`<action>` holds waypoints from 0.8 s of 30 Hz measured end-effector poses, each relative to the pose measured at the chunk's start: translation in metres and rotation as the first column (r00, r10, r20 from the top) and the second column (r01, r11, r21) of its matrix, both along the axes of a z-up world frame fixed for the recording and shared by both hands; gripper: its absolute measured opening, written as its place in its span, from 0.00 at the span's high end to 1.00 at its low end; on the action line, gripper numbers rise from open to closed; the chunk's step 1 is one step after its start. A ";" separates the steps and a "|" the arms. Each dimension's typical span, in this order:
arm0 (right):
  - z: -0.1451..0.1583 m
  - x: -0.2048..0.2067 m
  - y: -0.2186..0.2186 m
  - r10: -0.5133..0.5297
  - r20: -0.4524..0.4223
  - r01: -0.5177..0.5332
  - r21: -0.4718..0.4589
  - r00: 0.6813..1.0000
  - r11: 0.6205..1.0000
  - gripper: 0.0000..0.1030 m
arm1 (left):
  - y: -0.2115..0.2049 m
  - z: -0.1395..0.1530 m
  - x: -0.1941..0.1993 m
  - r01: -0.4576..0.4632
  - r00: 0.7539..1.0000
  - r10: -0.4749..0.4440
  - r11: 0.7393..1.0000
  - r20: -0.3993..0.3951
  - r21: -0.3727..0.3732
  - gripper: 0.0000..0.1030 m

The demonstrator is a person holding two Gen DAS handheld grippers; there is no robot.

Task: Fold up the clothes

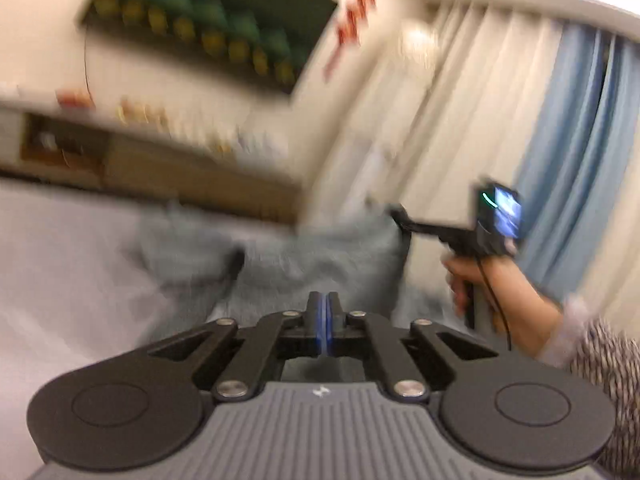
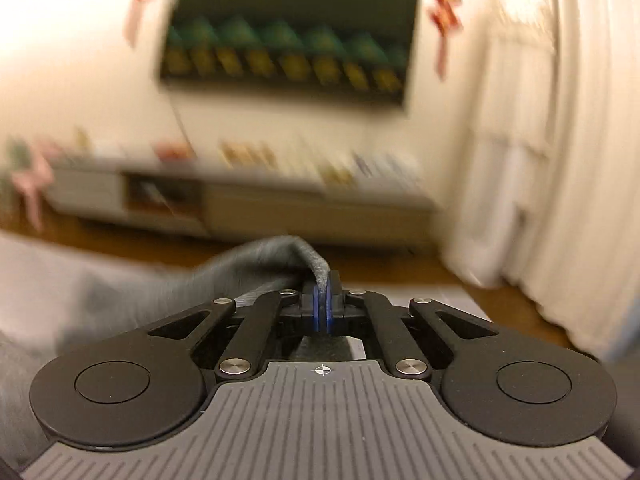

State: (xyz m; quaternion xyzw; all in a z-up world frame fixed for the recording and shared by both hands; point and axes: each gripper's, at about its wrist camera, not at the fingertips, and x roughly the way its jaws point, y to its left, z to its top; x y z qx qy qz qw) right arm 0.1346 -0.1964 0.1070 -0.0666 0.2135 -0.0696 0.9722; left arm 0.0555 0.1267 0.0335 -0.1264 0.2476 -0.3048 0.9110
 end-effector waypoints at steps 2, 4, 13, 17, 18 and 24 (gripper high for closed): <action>-0.036 0.010 -0.024 -0.072 -0.141 0.073 0.001 0.987 0.997 1.00 | -0.020 -0.017 0.001 -0.003 0.998 0.009 0.993 -0.056 0.114 0.95; -0.062 -0.005 -0.045 -0.140 -0.187 0.148 0.034 0.972 0.988 0.84 | -0.020 -0.027 0.005 -0.058 0.994 0.073 0.986 -0.085 0.157 0.87; -0.045 -0.074 -0.065 -0.032 -0.069 0.051 0.296 0.997 0.954 0.17 | 0.005 -0.023 0.056 -0.263 0.948 0.255 0.965 -0.193 -0.018 0.25; -0.059 -0.066 -0.062 -0.002 -0.072 0.030 0.387 0.997 0.922 0.18 | -0.021 -0.025 0.116 -0.262 0.926 0.225 0.961 -0.304 -0.086 0.14; -0.062 -0.064 -0.061 0.006 -0.072 0.024 0.409 0.997 0.912 0.18 | -0.027 -0.029 0.132 -0.271 0.914 0.226 0.958 -0.337 -0.095 0.14; -0.063 -0.063 -0.074 0.008 -0.036 0.013 0.525 0.999 0.851 0.18 | -0.082 -0.039 0.186 -0.190 0.886 0.165 0.982 -0.434 -0.014 0.88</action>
